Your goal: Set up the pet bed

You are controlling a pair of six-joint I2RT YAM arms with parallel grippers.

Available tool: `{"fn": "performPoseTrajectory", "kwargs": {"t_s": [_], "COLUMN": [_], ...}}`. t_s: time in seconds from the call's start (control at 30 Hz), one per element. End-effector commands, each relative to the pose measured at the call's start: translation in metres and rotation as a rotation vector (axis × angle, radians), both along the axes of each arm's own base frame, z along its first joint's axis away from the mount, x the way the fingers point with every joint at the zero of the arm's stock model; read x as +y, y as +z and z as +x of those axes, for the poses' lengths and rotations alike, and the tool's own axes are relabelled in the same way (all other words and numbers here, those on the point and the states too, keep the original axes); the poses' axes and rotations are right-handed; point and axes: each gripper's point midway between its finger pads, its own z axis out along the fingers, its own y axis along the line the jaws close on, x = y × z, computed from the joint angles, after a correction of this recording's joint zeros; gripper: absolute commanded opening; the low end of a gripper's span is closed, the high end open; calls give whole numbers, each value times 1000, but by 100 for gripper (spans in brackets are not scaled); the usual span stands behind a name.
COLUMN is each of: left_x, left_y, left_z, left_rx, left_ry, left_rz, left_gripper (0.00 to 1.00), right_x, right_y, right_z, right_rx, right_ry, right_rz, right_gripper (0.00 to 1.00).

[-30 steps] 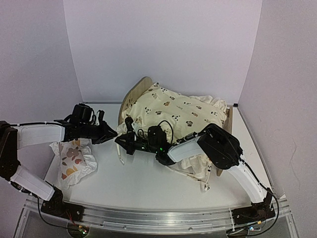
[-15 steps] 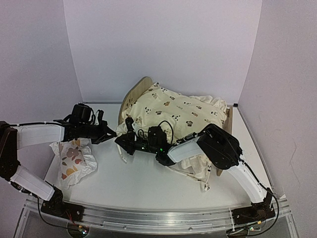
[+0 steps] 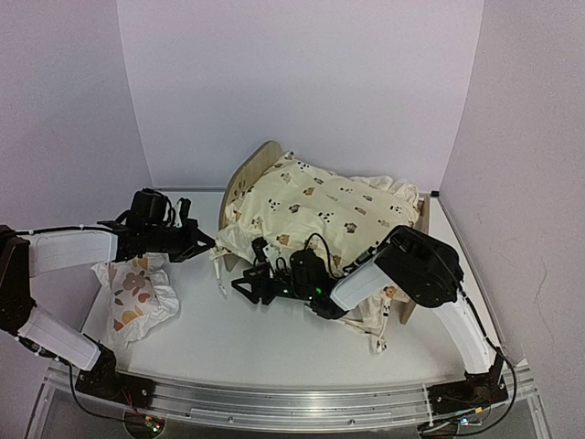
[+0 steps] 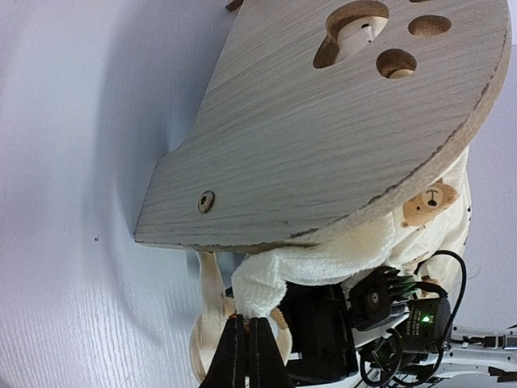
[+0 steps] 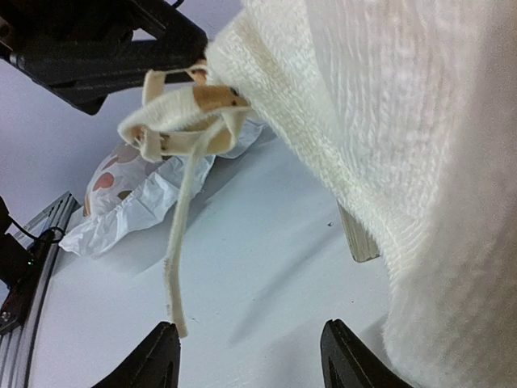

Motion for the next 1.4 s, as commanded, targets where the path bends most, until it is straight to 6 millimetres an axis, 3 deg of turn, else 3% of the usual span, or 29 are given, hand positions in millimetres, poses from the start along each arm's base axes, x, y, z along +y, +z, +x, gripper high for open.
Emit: {"fn": "performPoseTrajectory", "kwargs": {"t_s": [0.0, 0.17, 0.5, 0.6, 0.73, 0.9, 1.37], "left_x": [-2, -3, -2, -2, -3, -4, 6], "left_y": [20, 21, 23, 26, 24, 24, 15], "left_z": [4, 3, 0, -1, -2, -3, 1], "left_rx": [-79, -80, -87, -90, -85, -85, -79], "left_ry": [-3, -9, -11, -13, -19, -28, -25], "left_rz": [-36, -39, -43, -43, -46, -47, 51], "left_gripper": [0, 0, 0, 0, 0, 0, 0], "right_x": [-3, 10, 45, 51, 53, 41, -15], "right_y": [49, 38, 32, 26, 19, 15, 22], "right_z": [11, 18, 23, 21, 21, 21, 8], "right_rx": [-13, 7, 12, 0, -1, -25, -95], "right_ry": [-12, -3, 35, 33, 26, -25, -120], "right_rz": [59, 21, 15, -3, -17, -62, -185], "right_gripper": [66, 74, 72, 63, 41, 2, 0]}}
